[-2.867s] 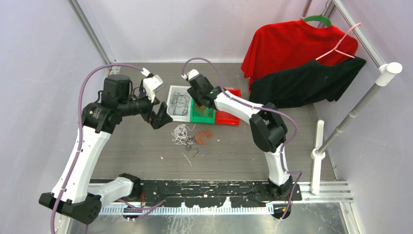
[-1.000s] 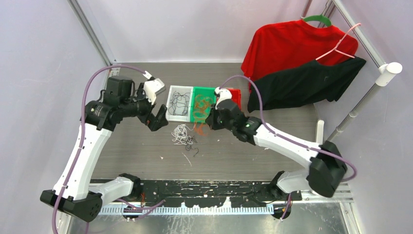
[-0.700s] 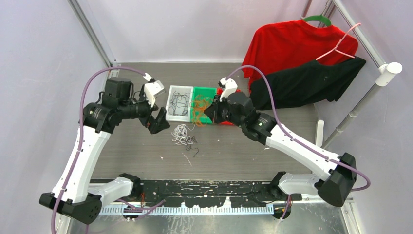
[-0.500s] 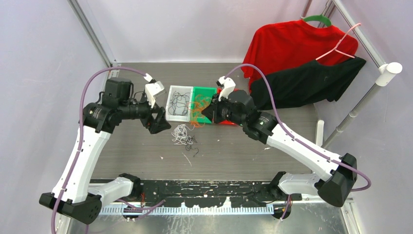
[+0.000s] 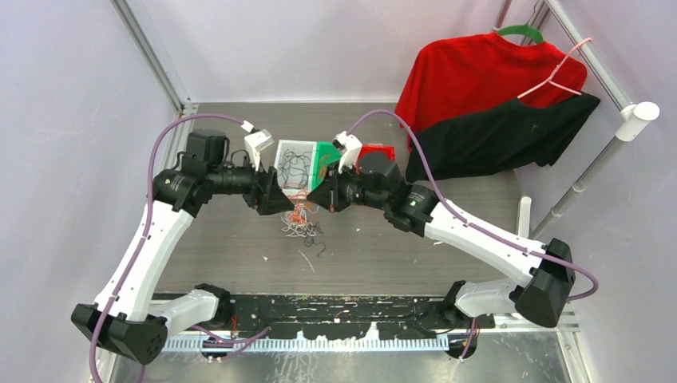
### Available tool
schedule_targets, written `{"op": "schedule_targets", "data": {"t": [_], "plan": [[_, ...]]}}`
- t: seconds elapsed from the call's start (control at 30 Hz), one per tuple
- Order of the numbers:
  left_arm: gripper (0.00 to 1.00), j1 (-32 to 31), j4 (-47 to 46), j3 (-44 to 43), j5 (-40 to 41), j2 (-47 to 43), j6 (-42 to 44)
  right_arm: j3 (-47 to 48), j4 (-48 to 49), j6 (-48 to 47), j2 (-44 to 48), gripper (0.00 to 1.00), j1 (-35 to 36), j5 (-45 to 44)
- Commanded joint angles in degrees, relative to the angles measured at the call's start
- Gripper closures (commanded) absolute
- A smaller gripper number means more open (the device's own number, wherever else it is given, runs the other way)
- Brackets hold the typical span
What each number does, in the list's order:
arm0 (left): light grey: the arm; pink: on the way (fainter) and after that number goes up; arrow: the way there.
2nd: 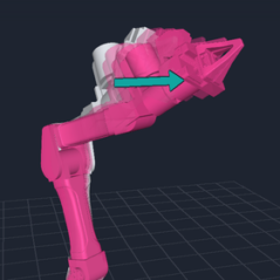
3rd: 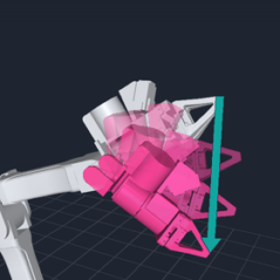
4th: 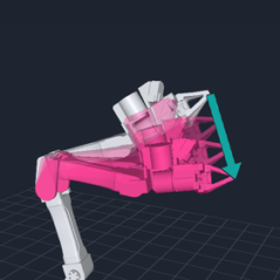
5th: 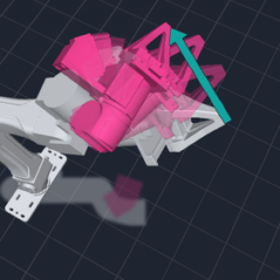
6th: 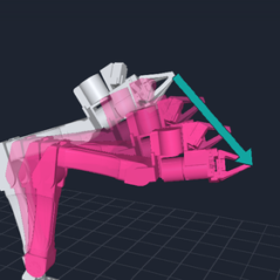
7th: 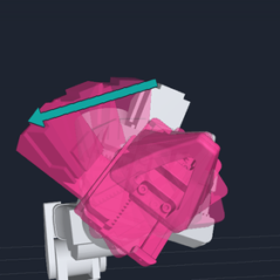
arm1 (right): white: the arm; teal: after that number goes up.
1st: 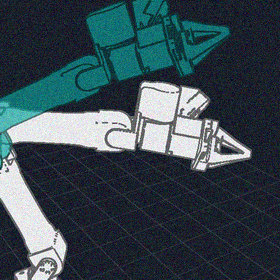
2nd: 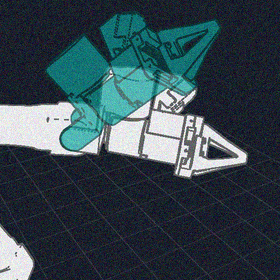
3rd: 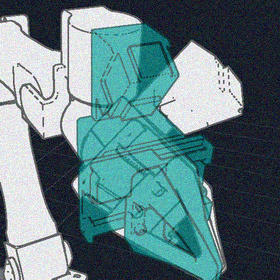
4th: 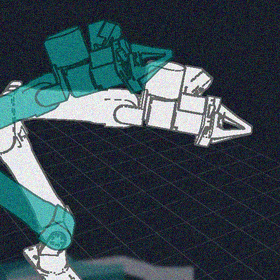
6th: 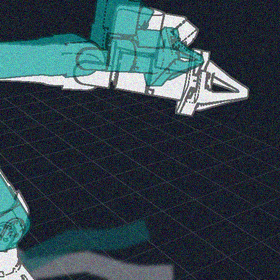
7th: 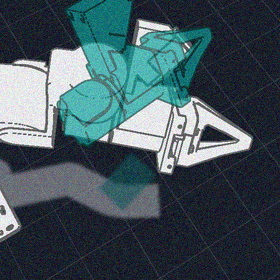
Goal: Untangle the cables
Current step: Pick up the cable at the center of the board.
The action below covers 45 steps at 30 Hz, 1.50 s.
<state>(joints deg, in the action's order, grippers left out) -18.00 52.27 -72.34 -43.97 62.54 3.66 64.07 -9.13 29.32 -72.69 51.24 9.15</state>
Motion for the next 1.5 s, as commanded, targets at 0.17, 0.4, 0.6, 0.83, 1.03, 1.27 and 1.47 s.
{"op": "schedule_targets", "data": {"t": [0.17,0.4,0.6,0.83,1.03,1.27,1.47], "plan": [[0.54,0.1,-6.7,0.2,-3.0,0.0,-5.1,2.4,6.2,2.1,0.0,0.99,2.6,1.0],[1.00,0.1,-1.5,-2.3,3.1,0.0,2.2,0.2,4.9,0.2,3.0,0.91,2.6,0.3],[1.00,0.1,1.3,-6.3,6.4,-0.7,8.9,-2.4,0.2,-2.4,6.2,0.79,2.6,-2.8],[1.00,0.2,2.5,-7.9,5.7,-1.5,10.2,-3.1,-3.5,-5.1,8.8,0.39,2.5,-5.1],[1.00,0.1,3.9,-9.6,2.7,-1.2,9.2,-1.1,2.4,-5.6,5.9,0.24,2.6,-2.4],[1.00,0.1,4.6,-11.1,0.7,-0.8,7.5,-2.5,17.5,-6.1,1.1,0.11,3.1,10.0],[1.00,0.1,5.0,-11.6,-0.8,-0.6,6.7,0.7,17.2,-6.6,-4.0,0.28,3.3,8.8]]}}
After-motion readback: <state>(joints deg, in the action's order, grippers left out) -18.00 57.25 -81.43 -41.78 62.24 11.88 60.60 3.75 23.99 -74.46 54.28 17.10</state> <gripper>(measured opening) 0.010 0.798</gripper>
